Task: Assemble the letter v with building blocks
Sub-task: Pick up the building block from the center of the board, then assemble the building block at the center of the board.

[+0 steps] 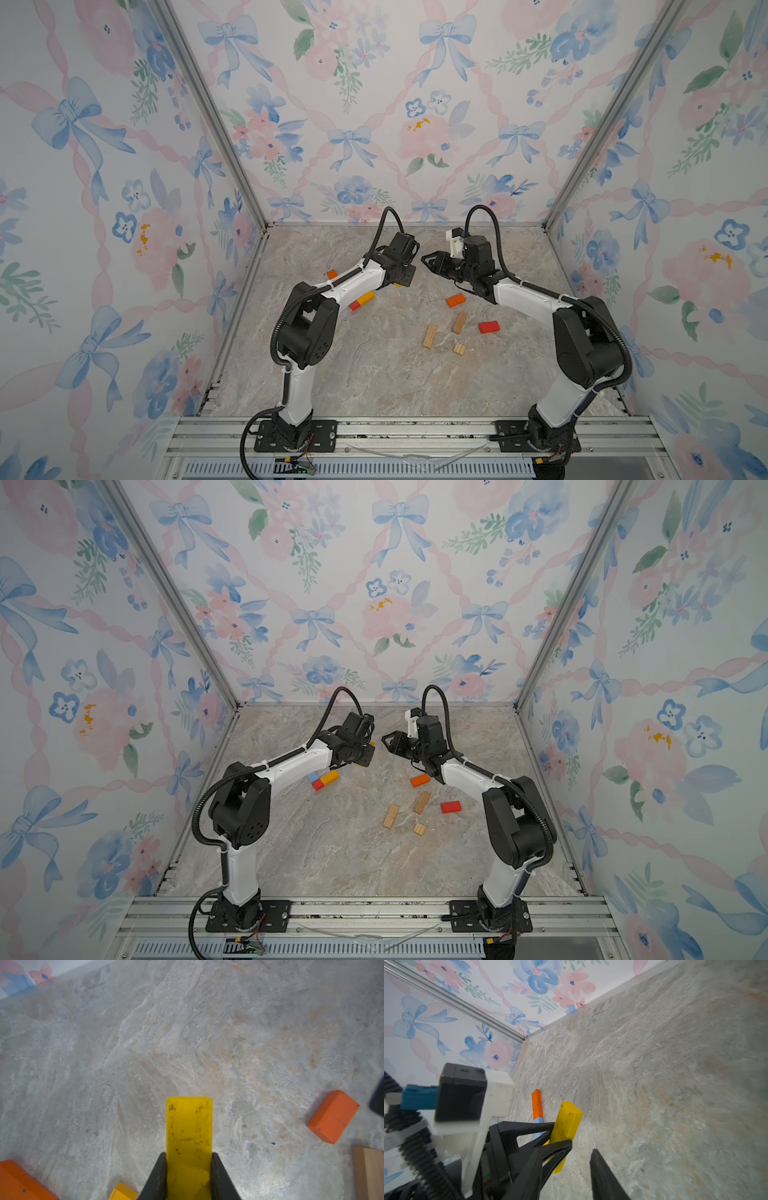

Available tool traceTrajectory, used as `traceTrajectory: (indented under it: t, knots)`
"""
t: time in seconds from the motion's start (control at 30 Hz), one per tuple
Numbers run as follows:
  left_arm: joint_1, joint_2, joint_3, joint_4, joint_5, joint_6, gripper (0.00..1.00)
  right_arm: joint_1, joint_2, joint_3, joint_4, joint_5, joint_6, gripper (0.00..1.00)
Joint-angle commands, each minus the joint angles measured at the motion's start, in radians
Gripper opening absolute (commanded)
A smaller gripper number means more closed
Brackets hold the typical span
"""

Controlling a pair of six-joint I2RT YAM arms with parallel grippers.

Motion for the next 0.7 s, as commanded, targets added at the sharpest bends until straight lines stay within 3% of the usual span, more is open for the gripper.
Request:
traceTrajectory:
  t: [0.0, 0.3, 0.67]
  knots:
    - [0.008, 0.048, 0.057, -0.052, 0.005, 0.160, 0.01, -0.016, -0.034, -0.027, 0.030, -0.013, 0.009, 0.41]
    - [0.042, 0.125, 0.131, -0.147, 0.069, 0.375, 0.01, -0.031, -0.075, -0.061, 0.050, -0.014, 0.018, 0.41]
    - [0.104, 0.175, 0.120, -0.164, 0.186, 0.446, 0.01, -0.031, -0.084, -0.067, 0.054, -0.022, 0.024, 0.41]
